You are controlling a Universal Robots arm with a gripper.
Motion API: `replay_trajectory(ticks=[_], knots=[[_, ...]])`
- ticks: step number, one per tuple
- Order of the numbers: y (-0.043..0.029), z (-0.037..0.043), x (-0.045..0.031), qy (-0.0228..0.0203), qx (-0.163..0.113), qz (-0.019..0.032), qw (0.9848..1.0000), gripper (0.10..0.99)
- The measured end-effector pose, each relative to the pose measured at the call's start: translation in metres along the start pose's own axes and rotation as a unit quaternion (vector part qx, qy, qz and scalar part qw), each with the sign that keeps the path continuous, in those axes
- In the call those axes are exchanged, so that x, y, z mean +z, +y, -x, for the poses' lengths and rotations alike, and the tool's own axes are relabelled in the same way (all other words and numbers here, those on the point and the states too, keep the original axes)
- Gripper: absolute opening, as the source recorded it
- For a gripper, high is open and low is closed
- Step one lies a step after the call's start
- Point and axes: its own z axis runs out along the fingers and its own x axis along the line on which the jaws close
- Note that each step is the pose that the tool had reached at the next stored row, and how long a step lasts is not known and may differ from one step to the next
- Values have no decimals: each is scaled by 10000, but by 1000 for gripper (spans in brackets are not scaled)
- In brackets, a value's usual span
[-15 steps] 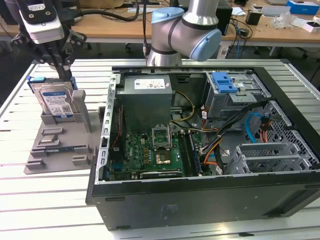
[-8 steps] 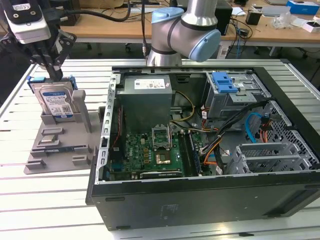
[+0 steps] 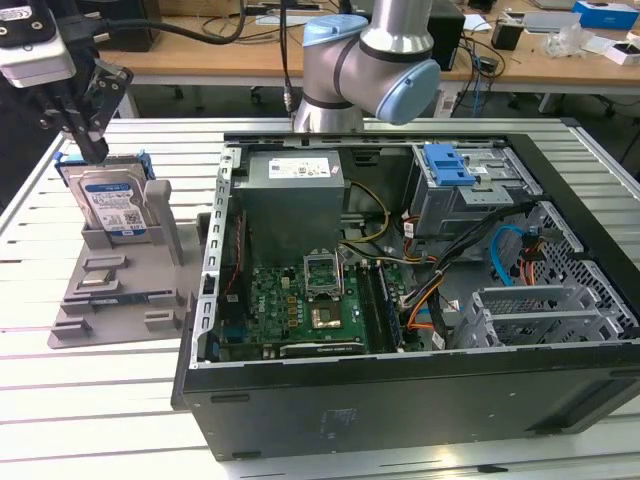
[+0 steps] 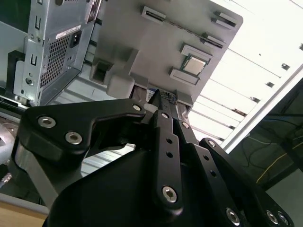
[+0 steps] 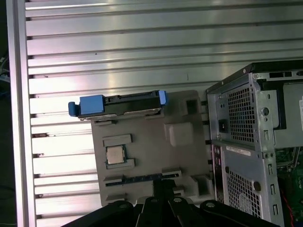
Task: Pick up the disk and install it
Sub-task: 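Reach for the disk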
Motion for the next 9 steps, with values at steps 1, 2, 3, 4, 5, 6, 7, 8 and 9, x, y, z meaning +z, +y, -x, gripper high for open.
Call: replay_trajectory(ticks=[1, 2, 3, 4, 5, 6, 7, 8, 9], knots=[[-1, -17, 0, 0, 0, 0, 10000, 106], [-3, -38, -1, 0, 0, 0, 10000, 106], [-4, -53, -1, 0, 0, 0, 10000, 106], [-6, -76, -1, 0, 0, 0, 10000, 106], [-7, -88, -2, 0, 0, 0, 10000, 106], [-9, -113, -3, 0, 0, 0, 10000, 106], [-10, -133, -3, 0, 0, 0, 10000, 106], [-12, -163, -4, 0, 0, 0, 10000, 106], [-14, -178, -4, 0, -1, 0, 10000, 106]])
